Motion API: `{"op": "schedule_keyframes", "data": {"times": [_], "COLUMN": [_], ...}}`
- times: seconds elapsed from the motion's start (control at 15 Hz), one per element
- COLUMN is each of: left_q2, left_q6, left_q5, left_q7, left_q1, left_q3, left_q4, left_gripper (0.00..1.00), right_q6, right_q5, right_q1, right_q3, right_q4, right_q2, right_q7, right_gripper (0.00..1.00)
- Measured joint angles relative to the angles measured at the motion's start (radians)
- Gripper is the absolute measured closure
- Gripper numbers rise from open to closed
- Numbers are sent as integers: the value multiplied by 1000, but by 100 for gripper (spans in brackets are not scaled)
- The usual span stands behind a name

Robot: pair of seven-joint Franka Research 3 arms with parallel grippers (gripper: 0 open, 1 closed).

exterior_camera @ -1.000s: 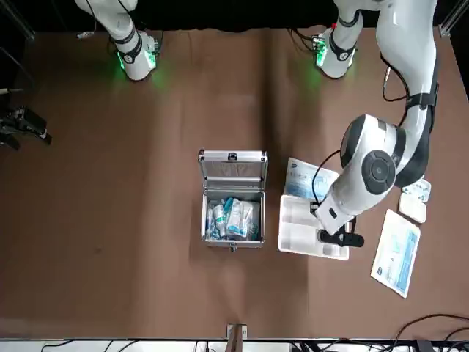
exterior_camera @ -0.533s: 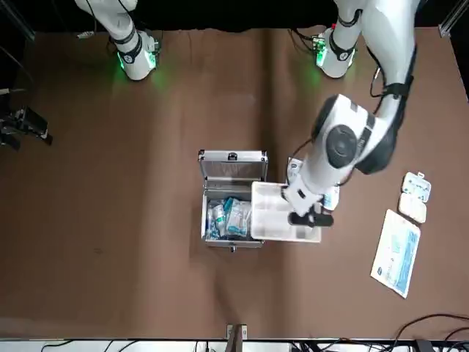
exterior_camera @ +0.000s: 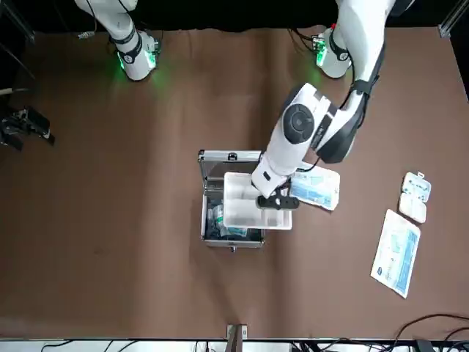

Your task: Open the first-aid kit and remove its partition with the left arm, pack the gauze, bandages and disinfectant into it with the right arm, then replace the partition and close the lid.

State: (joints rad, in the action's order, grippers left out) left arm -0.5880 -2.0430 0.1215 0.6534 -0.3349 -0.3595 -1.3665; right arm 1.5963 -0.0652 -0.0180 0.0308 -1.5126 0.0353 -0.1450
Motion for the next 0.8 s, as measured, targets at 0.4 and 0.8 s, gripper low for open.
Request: {"op": "schedule_keyframes", "data": {"times": [0.4,0.8], "left_q2": [-70,-94], "left_q6": [-189,-224], "left_q5": [0,0], "left_q7": [32,35], "left_q1": [-70,-158], "left_q3": [53,147], "left_q4": [5,18], "left_gripper": [96,96], "right_q6": [0,0], "right_q5": [0,0], "right_q1": [9,27], "right_q3": [-1,-3], "right_q4": [0,-1], "right_q2": [0,3], "right_q7": [0,0], "right_gripper": [2,2]}}
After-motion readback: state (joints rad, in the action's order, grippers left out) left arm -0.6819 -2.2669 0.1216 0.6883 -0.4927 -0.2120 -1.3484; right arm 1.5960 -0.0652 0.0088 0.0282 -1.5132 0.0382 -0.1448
